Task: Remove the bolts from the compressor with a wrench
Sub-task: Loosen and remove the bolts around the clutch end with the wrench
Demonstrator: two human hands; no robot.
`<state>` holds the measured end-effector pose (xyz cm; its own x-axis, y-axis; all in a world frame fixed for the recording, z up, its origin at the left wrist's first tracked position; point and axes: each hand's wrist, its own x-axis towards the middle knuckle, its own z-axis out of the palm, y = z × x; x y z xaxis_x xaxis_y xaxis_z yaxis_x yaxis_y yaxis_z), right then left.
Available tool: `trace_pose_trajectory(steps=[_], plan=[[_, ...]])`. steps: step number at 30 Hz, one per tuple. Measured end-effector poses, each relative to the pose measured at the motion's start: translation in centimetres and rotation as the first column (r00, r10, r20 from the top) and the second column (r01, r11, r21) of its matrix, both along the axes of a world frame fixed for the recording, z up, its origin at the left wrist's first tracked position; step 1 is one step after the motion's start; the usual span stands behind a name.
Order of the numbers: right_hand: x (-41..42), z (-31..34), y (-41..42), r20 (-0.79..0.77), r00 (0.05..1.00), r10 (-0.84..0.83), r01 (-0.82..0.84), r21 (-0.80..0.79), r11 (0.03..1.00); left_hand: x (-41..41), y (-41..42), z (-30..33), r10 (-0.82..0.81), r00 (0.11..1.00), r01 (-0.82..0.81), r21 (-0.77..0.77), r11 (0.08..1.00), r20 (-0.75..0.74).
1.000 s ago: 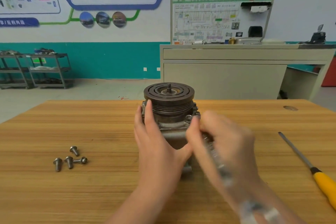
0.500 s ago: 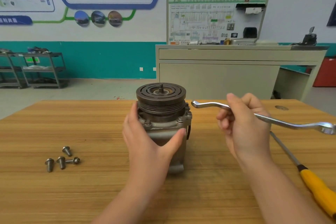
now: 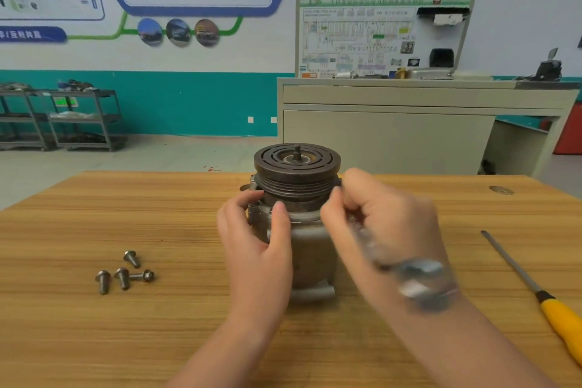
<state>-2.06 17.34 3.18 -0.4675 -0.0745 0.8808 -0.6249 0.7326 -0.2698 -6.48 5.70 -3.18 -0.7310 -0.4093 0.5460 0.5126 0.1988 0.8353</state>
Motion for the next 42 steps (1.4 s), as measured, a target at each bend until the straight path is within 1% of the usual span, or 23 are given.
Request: trace_pose_trajectory(steps=[2,3,5,6,7,8,9,10,11,12,14,15,16,18,19,21,26,31,33,35,37,40,42], plan=[[0.6,-0.3,-0.9,-0.025,0.999,-0.048,0.052,0.181,0.982,0.0,0.0,0.0,0.011,1.000,-0.011,0.009,1.000,-0.002],[0.7,-0.7,-0.8,-0.041,0.998,-0.049,0.056,0.195,0.979,0.0,0.0,-0.1,0.000,1.000,0.000,0.032,0.999,-0.006],[0.5,-1.3,0.4,0.021,1.000,0.019,-0.019,0.030,0.999,0.0,-0.3,-0.2,0.007,1.000,-0.006,0.080,0.997,-0.013],[0.3,-1.5,1.3,0.097,0.989,0.111,-0.094,-0.169,0.981,-0.1,-0.5,-0.1,0.018,1.000,-0.018,0.104,0.994,0.000],[-0.1,-1.6,2.3,0.180,0.950,0.255,-0.162,-0.411,0.897,-0.2,-0.8,0.0,0.019,1.000,-0.022,0.133,0.991,0.024],[-0.5,-1.4,3.4,0.231,0.860,0.455,-0.217,-0.641,0.736,-0.3,-1.0,0.2,0.002,0.999,-0.011,0.164,0.986,0.052],[-1.1,-1.2,4.4,0.221,0.723,0.654,-0.232,-0.814,0.532,-0.4,-1.1,0.3,-0.023,0.997,0.008,0.189,0.982,0.075],[-1.9,-1.1,5.1,0.175,0.596,0.784,-0.191,-0.917,0.349,-0.4,-1.2,0.4,-0.041,0.995,0.023,0.199,0.980,0.086],[-2.5,-1.0,5.4,0.119,0.513,0.850,-0.143,-0.965,0.222,-0.4,-1.3,0.4,-0.044,0.995,0.026,0.194,0.981,0.087],[-2.9,-0.8,5.6,0.059,0.489,0.871,-0.123,-0.983,0.136,-0.4,-1.3,0.4,-0.037,0.996,0.021,0.188,0.982,0.081],[-3.6,-0.1,5.8,-0.067,0.537,0.841,-0.168,-0.985,0.029,-0.3,-1.3,0.5,-0.025,0.998,0.014,0.190,0.982,0.057],[-3.7,0.1,5.9,-0.087,0.595,0.799,-0.210,-0.976,0.050,-0.3,-1.3,0.5,-0.028,0.999,0.018,0.198,0.980,0.047],[-3.6,0.4,5.9,-0.058,0.675,0.736,-0.245,-0.958,0.149,-0.4,-1.2,0.4,-0.033,0.999,0.023,0.208,0.978,0.041],[-3.2,0.4,5.5,0.072,0.818,0.571,-0.247,-0.852,0.462,-0.4,-1.1,0.4,-0.043,0.999,0.035,0.227,0.973,0.029],[-3.2,0.1,5.3,0.123,0.855,0.504,-0.228,-0.784,0.578,-0.4,-1.1,0.4,-0.047,0.999,0.040,0.232,0.972,0.025],[-2.8,-0.4,4.6,0.162,0.876,0.455,-0.218,-0.708,0.672,-0.5,-1.0,0.4,-0.049,0.999,0.043,0.230,0.972,0.020],[-2.5,-0.5,3.5,0.161,0.921,0.355,-0.169,-0.655,0.737,-0.6,-1.0,0.2,-0.046,0.999,0.049,0.204,0.978,-0.018],[-2.2,-1.6,1.9,0.180,0.979,0.096,0.001,-0.475,0.880,-2.7,-3.3,1.2,-0.017,1.000,0.015,0.150,0.989,0.015],[-1.8,-1.8,1.6,0.180,0.981,0.074,0.024,-0.491,0.871,-3.8,-4.6,1.8,-0.113,0.986,0.093,0.160,0.983,0.122],[-1.7,-1.8,1.3,0.162,0.982,0.093,0.008,-0.533,0.846,-4.6,-5.1,2.4,-0.323,0.913,0.264,0.242,0.933,0.248],[-1.8,-1.7,0.7,0.129,0.989,0.070,0.003,-0.495,0.869,-5.1,-5.1,3.1,-0.456,0.839,0.358,0.328,0.874,0.298],[-1.6,-1.7,0.2,0.103,0.994,0.022,0.023,-0.415,0.910,-5.6,-4.9,3.8,-0.479,0.826,0.346,0.406,0.846,0.295],[-1.7,-1.6,1.4,0.179,0.978,0.109,-0.014,-0.464,0.886,-5.7,-4.7,3.8,-0.490,0.824,0.326,0.468,0.821,0.286]])
